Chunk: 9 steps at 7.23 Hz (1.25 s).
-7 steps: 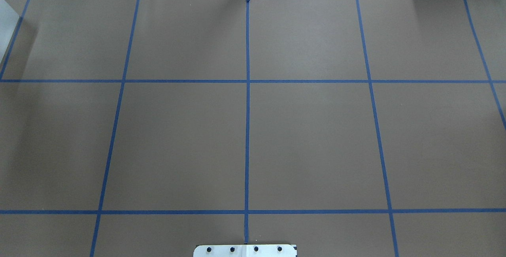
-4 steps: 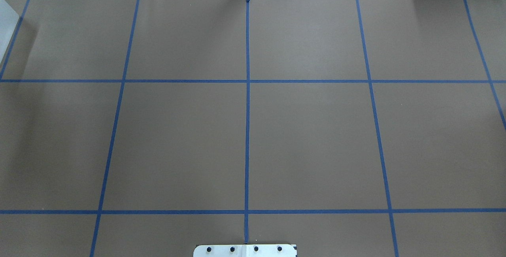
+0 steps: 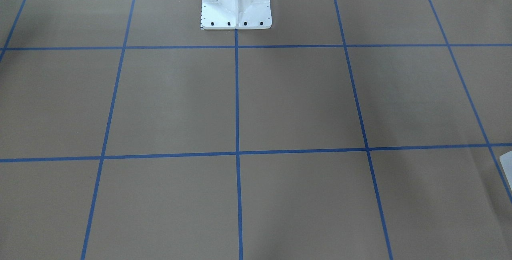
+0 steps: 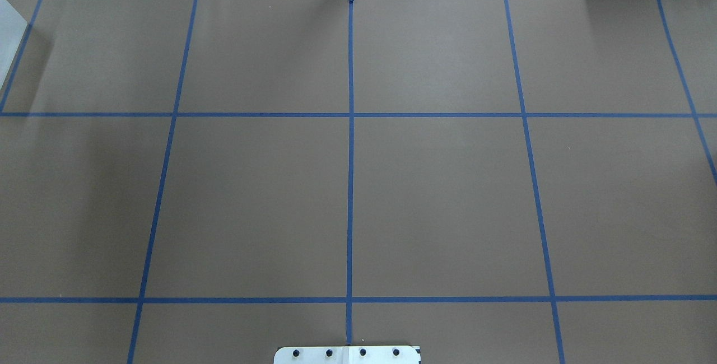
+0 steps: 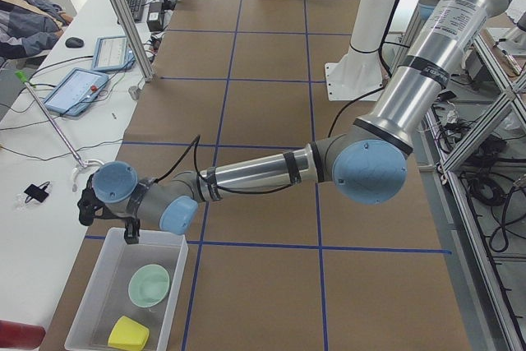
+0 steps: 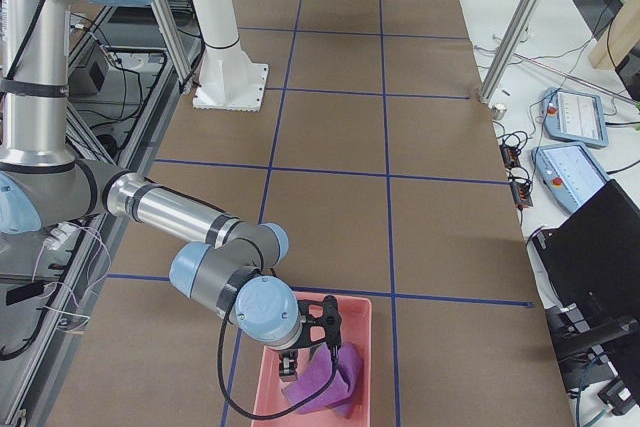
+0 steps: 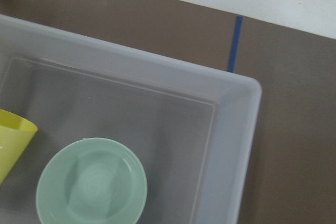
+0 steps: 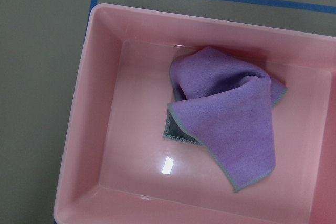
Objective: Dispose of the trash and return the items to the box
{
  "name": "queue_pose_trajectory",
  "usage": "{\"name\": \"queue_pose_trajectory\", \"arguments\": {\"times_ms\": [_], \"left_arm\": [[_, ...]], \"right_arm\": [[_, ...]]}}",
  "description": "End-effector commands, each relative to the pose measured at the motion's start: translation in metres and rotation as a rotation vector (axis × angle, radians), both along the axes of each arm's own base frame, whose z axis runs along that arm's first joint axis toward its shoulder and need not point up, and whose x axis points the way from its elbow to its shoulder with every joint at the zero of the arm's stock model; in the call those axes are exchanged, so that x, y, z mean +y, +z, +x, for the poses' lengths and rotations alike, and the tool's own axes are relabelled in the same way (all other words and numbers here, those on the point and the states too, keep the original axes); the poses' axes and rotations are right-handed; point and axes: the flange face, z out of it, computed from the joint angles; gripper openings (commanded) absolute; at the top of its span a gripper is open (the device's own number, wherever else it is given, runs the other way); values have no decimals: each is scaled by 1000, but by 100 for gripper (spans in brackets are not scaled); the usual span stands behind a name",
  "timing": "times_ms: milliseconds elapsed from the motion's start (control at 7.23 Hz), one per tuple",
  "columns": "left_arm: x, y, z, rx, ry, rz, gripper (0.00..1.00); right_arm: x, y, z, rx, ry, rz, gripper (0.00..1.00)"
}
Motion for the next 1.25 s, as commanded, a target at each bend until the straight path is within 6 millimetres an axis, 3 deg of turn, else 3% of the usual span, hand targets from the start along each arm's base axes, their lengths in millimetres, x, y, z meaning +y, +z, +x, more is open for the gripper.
{"name": "queue_pose_trajectory", "arguments": {"times_ms": [0,277,415,553,830,1107], "left_arm": [[75,-98,66,1,83,30,98],[183,-157,113,-26,185,62,99],[220,-195,120,-63,212,60,99],[243,-203,118,-80,230,67,99],[251,-210,121,-81,248,88,98],[247,-208,124,-107,241,90,99]], "right_arm": [[-3,-2,1,2,7,-3,100],[-5,-4,2,3,18,-10,100],[-14,-12,5,8,55,-33,100],[-28,-36,4,17,83,-29,100],[-61,-103,-32,29,128,-52,100],[-77,-157,-81,-44,134,-72,100]]}}
